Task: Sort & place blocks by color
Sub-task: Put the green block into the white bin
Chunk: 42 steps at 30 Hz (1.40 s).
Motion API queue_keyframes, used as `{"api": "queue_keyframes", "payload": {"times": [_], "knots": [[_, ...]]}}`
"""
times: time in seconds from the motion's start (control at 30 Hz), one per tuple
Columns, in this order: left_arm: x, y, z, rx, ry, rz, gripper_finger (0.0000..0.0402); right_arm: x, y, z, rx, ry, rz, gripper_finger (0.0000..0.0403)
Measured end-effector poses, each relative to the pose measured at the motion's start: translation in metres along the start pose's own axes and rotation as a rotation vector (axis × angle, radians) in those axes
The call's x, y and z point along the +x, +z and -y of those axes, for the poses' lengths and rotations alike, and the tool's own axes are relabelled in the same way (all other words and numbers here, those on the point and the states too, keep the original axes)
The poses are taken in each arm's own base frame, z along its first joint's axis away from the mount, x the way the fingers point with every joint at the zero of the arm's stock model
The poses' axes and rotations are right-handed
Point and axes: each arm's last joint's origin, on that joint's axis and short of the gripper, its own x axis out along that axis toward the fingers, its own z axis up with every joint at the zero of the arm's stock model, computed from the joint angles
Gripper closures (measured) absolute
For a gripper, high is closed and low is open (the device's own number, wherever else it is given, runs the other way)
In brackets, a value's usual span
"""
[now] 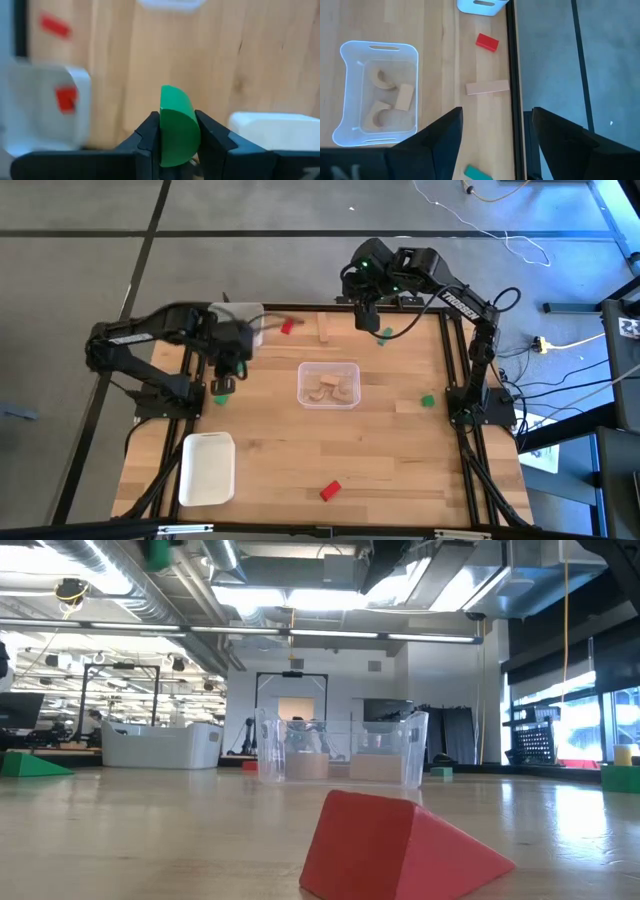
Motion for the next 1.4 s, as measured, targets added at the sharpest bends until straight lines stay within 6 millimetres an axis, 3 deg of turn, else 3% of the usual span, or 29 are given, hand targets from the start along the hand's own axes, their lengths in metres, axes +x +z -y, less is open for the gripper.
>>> {"api": "queue_keyframes", "payload": {"times": [0.17,0.3,0.6,0.73,0.93,1.4], "knots": [[0.024,-0.035,0.008,-0.149,-0.025,-0.044,0.0319,0.0,0.0,0.0,0.001,0.0,0.0,0.0163],[0.05,-0.048,0.023,-0.193,-0.152,-0.079,0.0319,0.0,0.0,0.001,0.002,-0.003,0.004,0.0163],[0.087,-0.084,0.068,-0.224,-0.366,-0.356,0.0319,0.0,0.003,0.002,0.006,-0.015,0.031,0.0163],[0.101,-0.091,0.095,-0.223,-0.502,-0.372,0.0319,0.0,0.004,0.002,0.007,-0.019,0.041,0.0163],[0.131,-0.111,0.126,-0.291,-0.567,-0.327,0.0319,0.0,0.006,0.003,0.008,-0.028,0.062,0.0163],[0.156,-0.138,0.131,-0.38,-0.436,-0.295,0.0312,0.0,0.009,0.005,0.01,-0.042,0.092,0.0163]]}}
